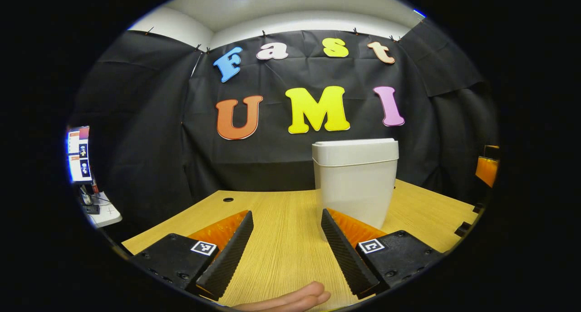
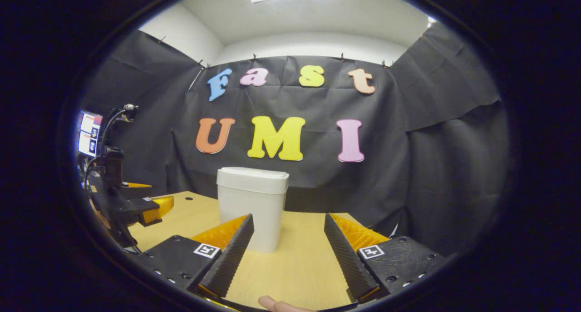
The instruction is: Press the lid of the desktop garbage bin to open it, pick up the crumpled paper on the desktop and throw it into the bin, then pick up the pop can on the desktop and drop it into the bin, and finally close the garbage bin lid.
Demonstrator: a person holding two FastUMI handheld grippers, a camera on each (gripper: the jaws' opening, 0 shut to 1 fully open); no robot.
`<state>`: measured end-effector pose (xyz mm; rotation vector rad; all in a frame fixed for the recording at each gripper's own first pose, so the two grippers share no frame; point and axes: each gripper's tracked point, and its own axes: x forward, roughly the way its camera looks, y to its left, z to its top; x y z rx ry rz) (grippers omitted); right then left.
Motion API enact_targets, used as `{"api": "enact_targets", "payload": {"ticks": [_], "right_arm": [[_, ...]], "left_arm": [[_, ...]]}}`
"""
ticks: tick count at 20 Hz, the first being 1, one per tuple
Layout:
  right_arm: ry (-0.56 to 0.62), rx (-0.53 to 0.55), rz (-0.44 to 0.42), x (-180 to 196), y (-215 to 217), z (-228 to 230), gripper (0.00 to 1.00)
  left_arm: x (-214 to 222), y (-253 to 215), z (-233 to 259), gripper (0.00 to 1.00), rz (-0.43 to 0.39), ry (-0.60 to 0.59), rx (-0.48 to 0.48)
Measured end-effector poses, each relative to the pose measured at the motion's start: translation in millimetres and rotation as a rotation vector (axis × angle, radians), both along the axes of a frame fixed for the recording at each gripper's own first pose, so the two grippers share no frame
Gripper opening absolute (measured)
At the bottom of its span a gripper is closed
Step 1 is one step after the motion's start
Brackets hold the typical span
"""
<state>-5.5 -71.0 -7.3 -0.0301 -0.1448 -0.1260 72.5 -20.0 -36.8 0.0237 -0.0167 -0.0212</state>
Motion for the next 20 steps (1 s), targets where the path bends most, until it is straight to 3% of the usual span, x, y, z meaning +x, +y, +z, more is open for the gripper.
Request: {"api": "enact_targets", "payload": {"ticks": [20], "right_arm": [[0.064, -0.003, -0.01, 20, 1, -19, 0.98]], "left_arm": [[-7, -3, 8, 0.97, -0.001, -0.029, 0.005]]}}
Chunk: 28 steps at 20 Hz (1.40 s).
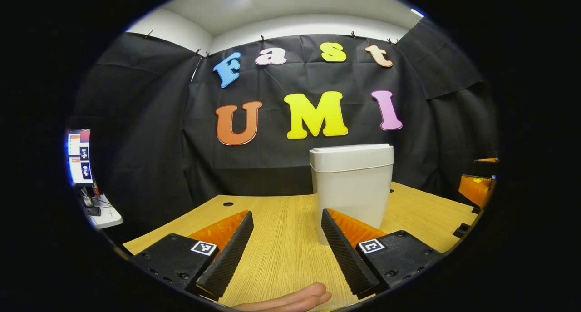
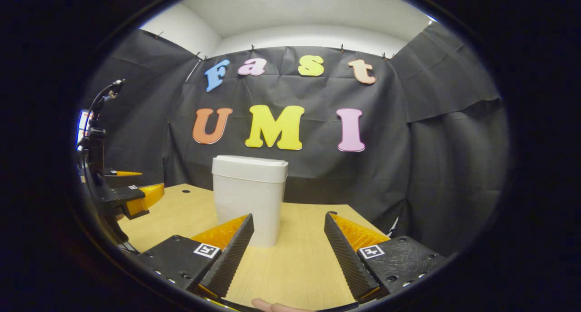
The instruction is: Press the lid of the desktop garbage bin to open it, pick up the crumpled paper on the desktop and throw it into the bin, then pick up the pop can on the desktop and drop it into the bin, and finally close the garbage bin lid.
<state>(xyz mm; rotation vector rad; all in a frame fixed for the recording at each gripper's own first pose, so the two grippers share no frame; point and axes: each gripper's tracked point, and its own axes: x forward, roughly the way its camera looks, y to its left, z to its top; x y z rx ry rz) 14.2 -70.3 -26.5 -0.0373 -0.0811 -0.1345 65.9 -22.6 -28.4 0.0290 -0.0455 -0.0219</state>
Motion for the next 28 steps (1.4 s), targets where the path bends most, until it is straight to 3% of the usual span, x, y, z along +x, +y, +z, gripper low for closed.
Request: {"api": "enact_targets", "payload": {"ticks": [28], "right_arm": [[0.038, -0.02, 0.005, 8, 3, -19, 0.95]], "left_arm": [[3, -4, -6, 0.97, -0.001, 0.012, 0.005]]}}
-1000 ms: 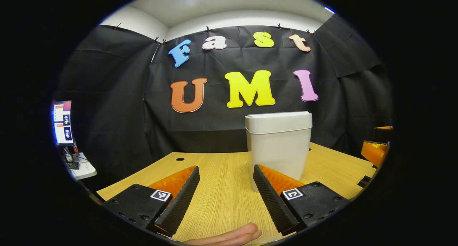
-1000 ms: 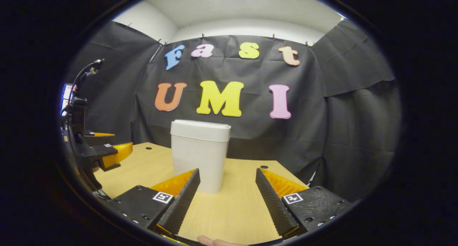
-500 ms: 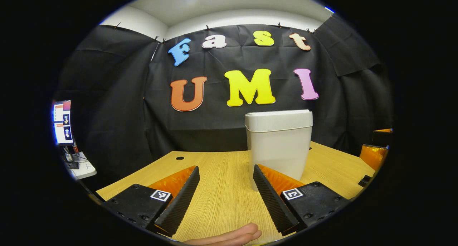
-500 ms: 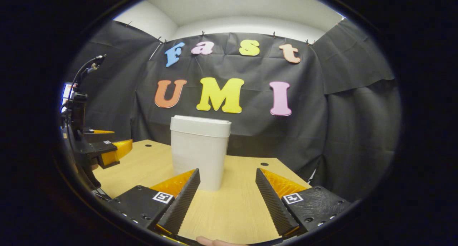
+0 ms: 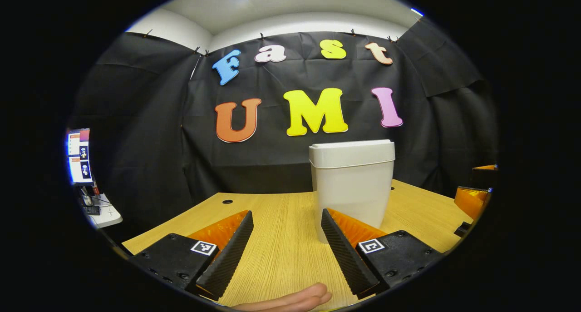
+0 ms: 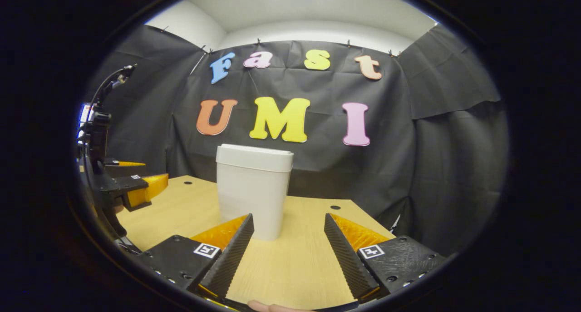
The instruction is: Press the lid of the desktop garbage bin to open it, pick up the crumpled paper on the desktop and throw it into the bin, then pick up the pop can on the desktop and drop it into the bin, and finally close the garbage bin lid.
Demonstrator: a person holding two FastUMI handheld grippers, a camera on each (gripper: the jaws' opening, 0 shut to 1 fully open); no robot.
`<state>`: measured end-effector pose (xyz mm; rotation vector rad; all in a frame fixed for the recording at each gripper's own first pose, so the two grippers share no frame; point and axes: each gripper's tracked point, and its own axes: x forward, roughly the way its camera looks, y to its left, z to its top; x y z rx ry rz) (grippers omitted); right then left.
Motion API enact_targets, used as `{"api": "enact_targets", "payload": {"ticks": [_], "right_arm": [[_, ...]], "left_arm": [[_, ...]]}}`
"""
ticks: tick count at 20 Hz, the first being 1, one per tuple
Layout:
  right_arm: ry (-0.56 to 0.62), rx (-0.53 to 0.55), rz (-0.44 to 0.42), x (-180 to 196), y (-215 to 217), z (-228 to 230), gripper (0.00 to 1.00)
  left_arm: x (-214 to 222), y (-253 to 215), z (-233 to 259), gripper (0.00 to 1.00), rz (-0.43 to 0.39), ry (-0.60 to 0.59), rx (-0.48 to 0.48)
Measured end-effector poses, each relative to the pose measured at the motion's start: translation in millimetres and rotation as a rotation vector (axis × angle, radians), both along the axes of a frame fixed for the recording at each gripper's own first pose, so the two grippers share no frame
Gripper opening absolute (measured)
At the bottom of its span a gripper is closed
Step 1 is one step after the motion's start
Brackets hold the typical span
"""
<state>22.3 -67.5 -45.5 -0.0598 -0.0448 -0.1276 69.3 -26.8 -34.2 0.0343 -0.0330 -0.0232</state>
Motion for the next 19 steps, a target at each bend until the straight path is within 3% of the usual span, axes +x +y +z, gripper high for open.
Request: {"api": "enact_targets", "payload": {"ticks": [10, 19], "right_arm": [[-0.024, 0.04, 0.014, 15, -4, 8, 0.95], [-0.086, 0.0, 0.07, 11, -5, 19, 0.95]], "left_arm": [[-4, -3, 5, 0.97, 0.007, -0.02, 0.023], [6, -11, -14, 0.97, 0.037, 0.029, 0.031]]}}
